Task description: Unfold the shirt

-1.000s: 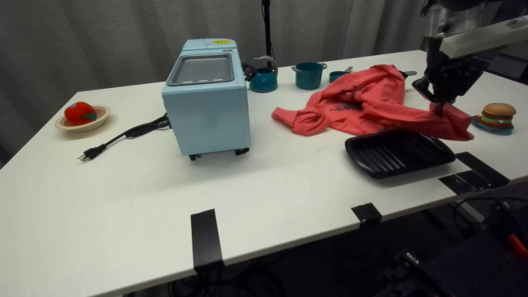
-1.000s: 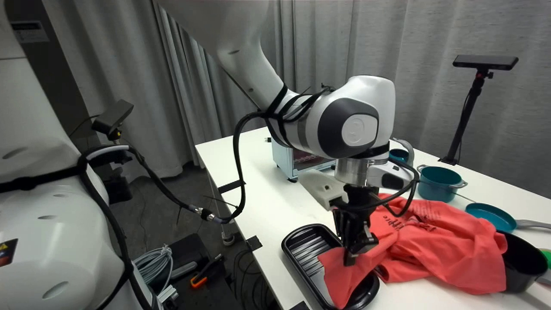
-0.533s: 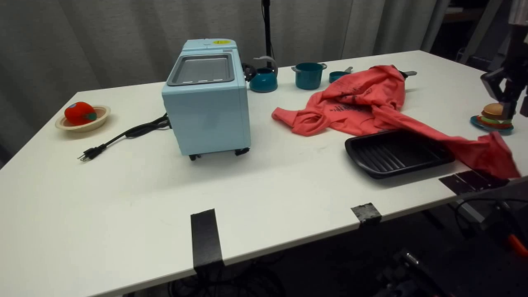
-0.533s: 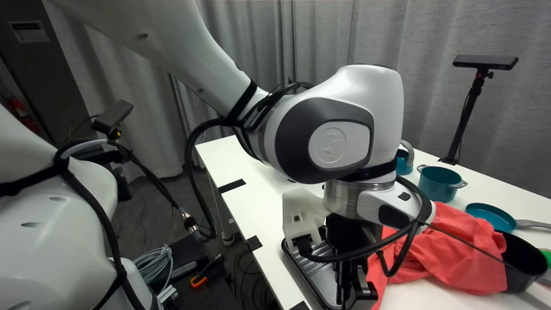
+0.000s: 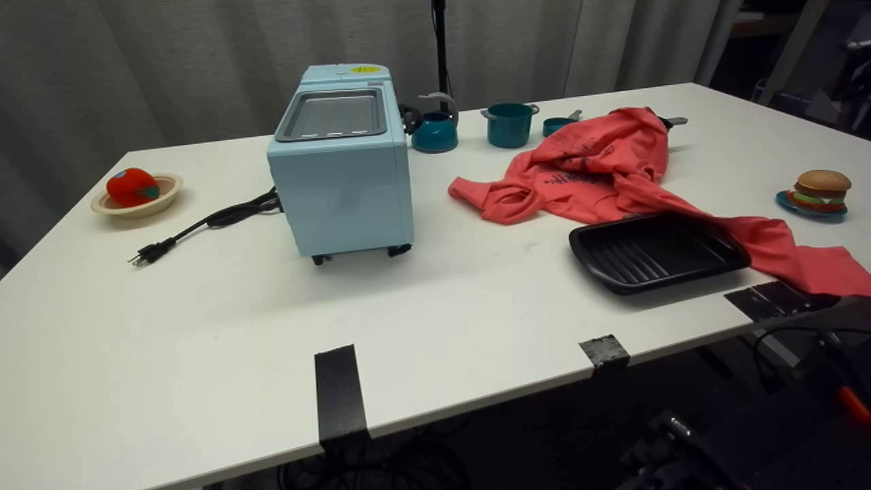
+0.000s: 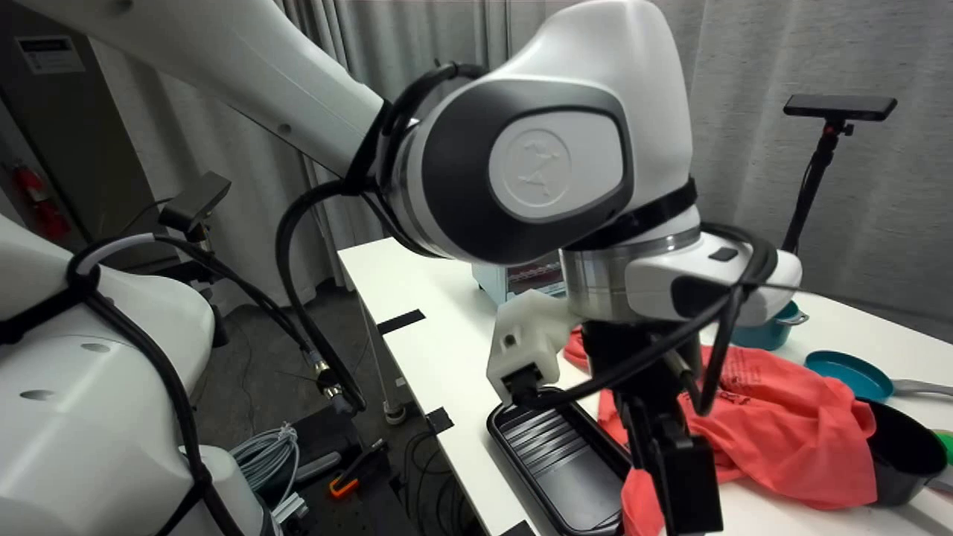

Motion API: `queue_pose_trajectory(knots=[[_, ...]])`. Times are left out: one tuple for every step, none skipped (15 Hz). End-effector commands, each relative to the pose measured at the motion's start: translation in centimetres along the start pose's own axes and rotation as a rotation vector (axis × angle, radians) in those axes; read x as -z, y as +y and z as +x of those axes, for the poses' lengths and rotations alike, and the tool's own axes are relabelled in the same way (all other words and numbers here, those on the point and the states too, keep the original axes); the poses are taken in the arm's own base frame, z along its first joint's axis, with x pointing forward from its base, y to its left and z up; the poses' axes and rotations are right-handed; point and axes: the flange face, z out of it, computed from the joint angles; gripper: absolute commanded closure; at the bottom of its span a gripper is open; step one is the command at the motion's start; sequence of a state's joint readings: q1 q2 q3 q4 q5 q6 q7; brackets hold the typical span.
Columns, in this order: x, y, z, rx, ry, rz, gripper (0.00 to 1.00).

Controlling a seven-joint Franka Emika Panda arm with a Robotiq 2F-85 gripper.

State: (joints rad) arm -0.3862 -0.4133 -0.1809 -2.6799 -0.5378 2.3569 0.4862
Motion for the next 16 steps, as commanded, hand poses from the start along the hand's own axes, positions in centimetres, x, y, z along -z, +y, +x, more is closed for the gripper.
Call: queue_pose_trajectory(knots=[[4.9, 0.0, -0.7, -0.025, 0.19, 0.006, 0.0], [6.0, -0.3, -0.8, -0.028, 0.238, 0.016, 0.0], [7.4, -0.7, -1.2, -0.032, 0.285, 0.025, 0.0], [8.5, -1.0, -1.4, -0.035, 0.33, 0.038, 0.0], [9.8, -1.4, -2.0, -0.038, 0.377, 0.055, 0.0], [10.6, -1.6, -2.5, -0.043, 0.421, 0.076, 0.0], [11.5, -1.9, -3.2, -0.048, 0.465, 0.1, 0.0], [10.2, -2.4, -0.7, -0.023, 0.371, 0.082, 0.0], [10.9, -2.5, -1.3, -0.025, 0.404, 0.094, 0.0], [11.3, -2.5, -1.8, -0.027, 0.422, 0.099, 0.0], [11.5, -2.5, -2.1, -0.027, 0.429, 0.1, 0.0], [11.5, -2.4, -2.3, -0.029, 0.433, 0.101, 0.0], [11.6, -2.3, -2.3, -0.031, 0.434, 0.101, 0.0], [11.6, -2.3, -2.4, -0.031, 0.434, 0.101, 0.0], [11.6, -2.3, -2.3, -0.031, 0.434, 0.101, 0.0], [11.6, -2.3, -2.3, -0.032, 0.434, 0.101, 0.0]])
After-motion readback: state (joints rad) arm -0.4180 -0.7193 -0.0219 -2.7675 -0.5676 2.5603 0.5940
